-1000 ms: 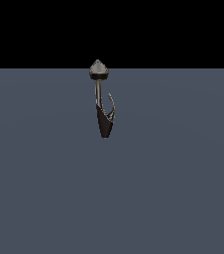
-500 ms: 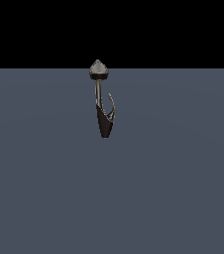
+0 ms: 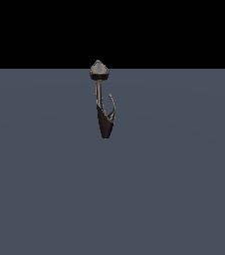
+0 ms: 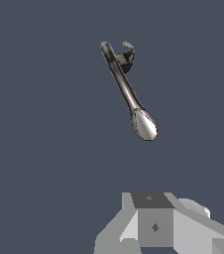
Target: Turn on the faucet by rotating a designated handle.
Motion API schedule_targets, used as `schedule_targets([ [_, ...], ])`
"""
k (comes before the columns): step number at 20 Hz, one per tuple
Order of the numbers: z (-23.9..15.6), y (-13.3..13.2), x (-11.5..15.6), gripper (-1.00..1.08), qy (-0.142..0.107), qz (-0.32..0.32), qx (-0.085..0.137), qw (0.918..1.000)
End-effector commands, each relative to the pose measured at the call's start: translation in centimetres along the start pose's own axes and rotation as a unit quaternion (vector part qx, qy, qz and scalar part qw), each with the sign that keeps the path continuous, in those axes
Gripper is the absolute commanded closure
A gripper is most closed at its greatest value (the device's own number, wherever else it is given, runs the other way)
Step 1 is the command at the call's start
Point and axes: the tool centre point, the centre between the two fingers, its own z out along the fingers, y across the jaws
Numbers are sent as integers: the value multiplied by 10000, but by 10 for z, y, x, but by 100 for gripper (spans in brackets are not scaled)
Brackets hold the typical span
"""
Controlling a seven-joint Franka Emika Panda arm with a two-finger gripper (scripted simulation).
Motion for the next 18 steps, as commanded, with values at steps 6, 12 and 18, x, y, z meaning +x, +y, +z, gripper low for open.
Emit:
schedule_targets([
  [6,24,-15,56,108,-325,874,369,9950],
  [12,49,-23,102,108,-602,1586,641,9834],
  [18,80,-26,146,108,-893,2308,891,9648],
])
